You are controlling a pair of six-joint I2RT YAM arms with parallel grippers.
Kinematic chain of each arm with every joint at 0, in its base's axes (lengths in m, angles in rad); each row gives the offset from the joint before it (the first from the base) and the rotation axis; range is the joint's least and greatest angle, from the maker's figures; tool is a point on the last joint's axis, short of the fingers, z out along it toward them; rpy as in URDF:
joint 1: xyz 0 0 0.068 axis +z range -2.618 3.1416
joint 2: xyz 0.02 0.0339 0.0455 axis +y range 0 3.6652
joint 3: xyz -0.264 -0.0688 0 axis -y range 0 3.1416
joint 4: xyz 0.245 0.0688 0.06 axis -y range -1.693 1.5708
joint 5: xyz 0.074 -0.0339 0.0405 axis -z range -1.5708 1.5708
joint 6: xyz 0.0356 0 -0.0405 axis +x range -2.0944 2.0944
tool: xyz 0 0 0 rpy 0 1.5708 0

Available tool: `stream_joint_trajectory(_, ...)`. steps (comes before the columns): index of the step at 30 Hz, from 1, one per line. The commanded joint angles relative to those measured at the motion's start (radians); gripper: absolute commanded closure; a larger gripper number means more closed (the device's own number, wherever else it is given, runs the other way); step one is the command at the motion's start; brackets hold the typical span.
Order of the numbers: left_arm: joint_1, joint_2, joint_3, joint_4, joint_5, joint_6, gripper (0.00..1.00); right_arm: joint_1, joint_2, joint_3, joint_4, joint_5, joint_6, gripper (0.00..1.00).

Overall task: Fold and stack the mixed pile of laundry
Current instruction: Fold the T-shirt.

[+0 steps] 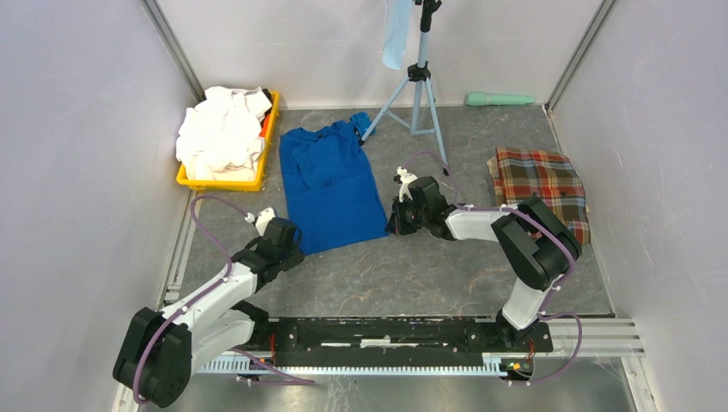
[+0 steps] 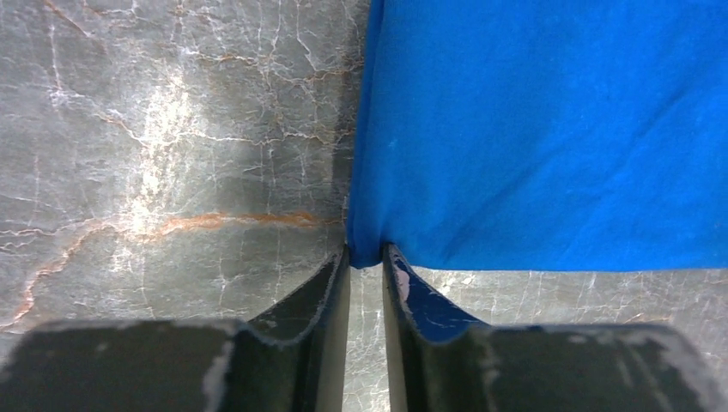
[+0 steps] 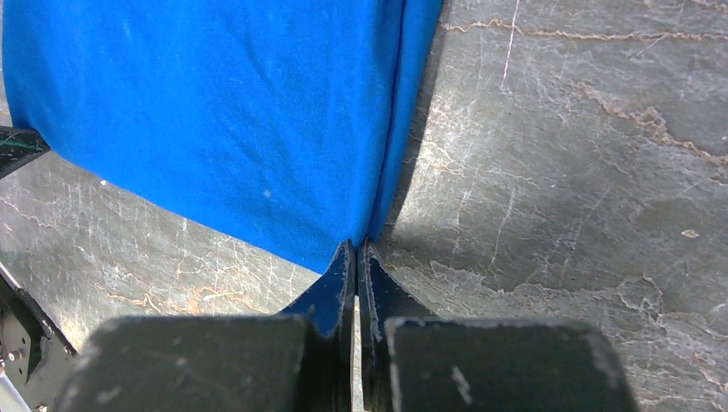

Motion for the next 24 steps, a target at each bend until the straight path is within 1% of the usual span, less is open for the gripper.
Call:
stream_joint_trajectory(1,0.004,0.001,-0.013,0.061,0.007,-0.028,0.78,0.004,0.026,-0.032,-0.046,0.001,-0.018,1.0)
stream_joint_trajectory(5,0.003,0.007,-0.012,0.092,0.047,0.011,0.96,0.003,0.012,-0.048,-0.036,0.001,-0.014,1.0)
stream_joint_trajectory(6,0.003,0.005,-0.012,0.091,0.053,0.014,0.98,0.004,0.008,-0.056,-0.033,0.003,-0.01,1.0)
stream_joint_trajectory(11,0.002,-0.048,-0.019,0.055,0.124,0.02,0.98,0.004,-0.031,-0.105,-0.021,-0.011,0.003,1.0)
stream_joint_trajectory(19,-0.016,-0.219,0.005,-0.124,0.292,-0.008,0.98,0.004,-0.181,-0.242,-0.008,-0.048,0.04,1.0)
stream_joint_trajectory(22,-0.039,-0.257,0.006,-0.16,0.341,-0.029,0.98,0.006,-0.253,-0.3,0.004,-0.075,0.069,1.0)
stream_joint_trajectory(24,-0.077,-0.264,0.007,-0.172,0.358,-0.057,0.98,0.011,-0.305,-0.332,-0.002,-0.082,0.085,1.0)
